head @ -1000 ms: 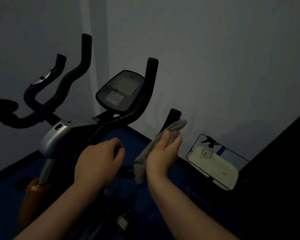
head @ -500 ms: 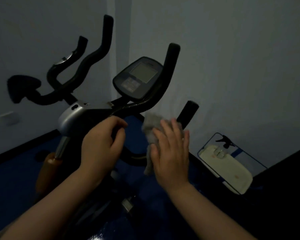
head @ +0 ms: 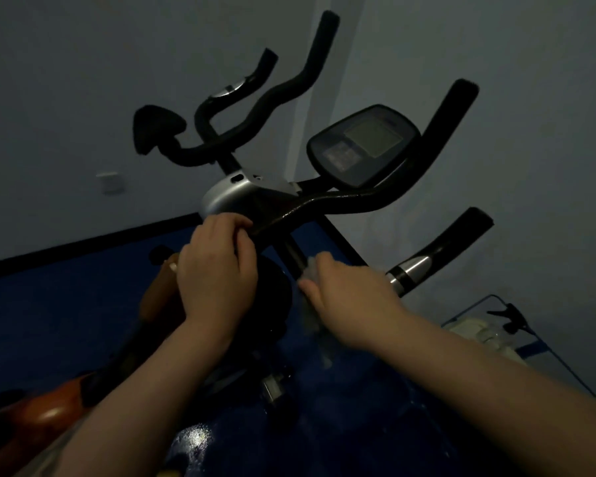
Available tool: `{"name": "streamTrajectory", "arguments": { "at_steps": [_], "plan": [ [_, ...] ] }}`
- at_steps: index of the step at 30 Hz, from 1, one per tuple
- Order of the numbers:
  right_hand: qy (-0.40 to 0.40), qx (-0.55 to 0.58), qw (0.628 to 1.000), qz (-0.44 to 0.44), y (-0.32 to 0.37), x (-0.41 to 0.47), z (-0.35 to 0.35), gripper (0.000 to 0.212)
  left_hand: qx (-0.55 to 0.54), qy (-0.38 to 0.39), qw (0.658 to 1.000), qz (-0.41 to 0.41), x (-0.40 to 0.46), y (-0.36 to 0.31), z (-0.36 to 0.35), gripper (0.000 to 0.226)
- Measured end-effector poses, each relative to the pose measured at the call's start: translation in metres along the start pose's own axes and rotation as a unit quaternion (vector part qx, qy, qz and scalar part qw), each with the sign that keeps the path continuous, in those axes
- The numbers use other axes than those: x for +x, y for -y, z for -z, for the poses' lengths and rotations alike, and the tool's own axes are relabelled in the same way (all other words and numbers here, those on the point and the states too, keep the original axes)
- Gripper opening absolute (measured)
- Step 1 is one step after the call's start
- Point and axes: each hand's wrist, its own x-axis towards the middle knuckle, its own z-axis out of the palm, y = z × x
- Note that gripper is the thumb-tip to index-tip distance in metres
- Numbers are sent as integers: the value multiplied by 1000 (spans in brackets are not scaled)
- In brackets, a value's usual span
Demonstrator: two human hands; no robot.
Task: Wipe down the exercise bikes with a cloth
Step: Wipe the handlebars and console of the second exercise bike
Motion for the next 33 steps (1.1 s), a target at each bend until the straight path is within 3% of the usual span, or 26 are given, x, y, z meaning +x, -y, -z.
{"name": "streamTrajectory", "arguments": {
  "at_steps": [2,5,8,12,18,20,24,26,30,33],
  "plan": [
    [12,22,1000,14,-5,-5,1,38,-1,0,1000,5,1,0,-1,18],
    [100,74,992,7,7,33,9,24,9,-3,1000,4,2,-1,-2,18],
    [63,159,984,-51,15,37,6,24,17,-10,1000,1,0,1,-2,20],
    [0,125,990,-60,12,20,-7,37,31,-14,999,14,2,2,-4,21],
    [69,217,970,-86,9,50,5,37,25,-31,999,35,0,0,-3,18],
    [10,217,973,-79,-9,40,16,26,15,-30,999,41,-1,-1,-2,18],
    [-235,221,942,-92,-24,48,48,26,-4,-29,998,53,-2,1,-2,18],
    [-265,177,944,-90,-22,63,52,26,-12,-24,998,50,-2,2,-1,15],
    [-228,59,967,-94,-11,78,34,21,-37,-7,998,40,-1,7,-1,10],
    [-278,7,954,-115,-20,79,34,15,-55,4,998,40,0,7,-1,11]
  ]
}}
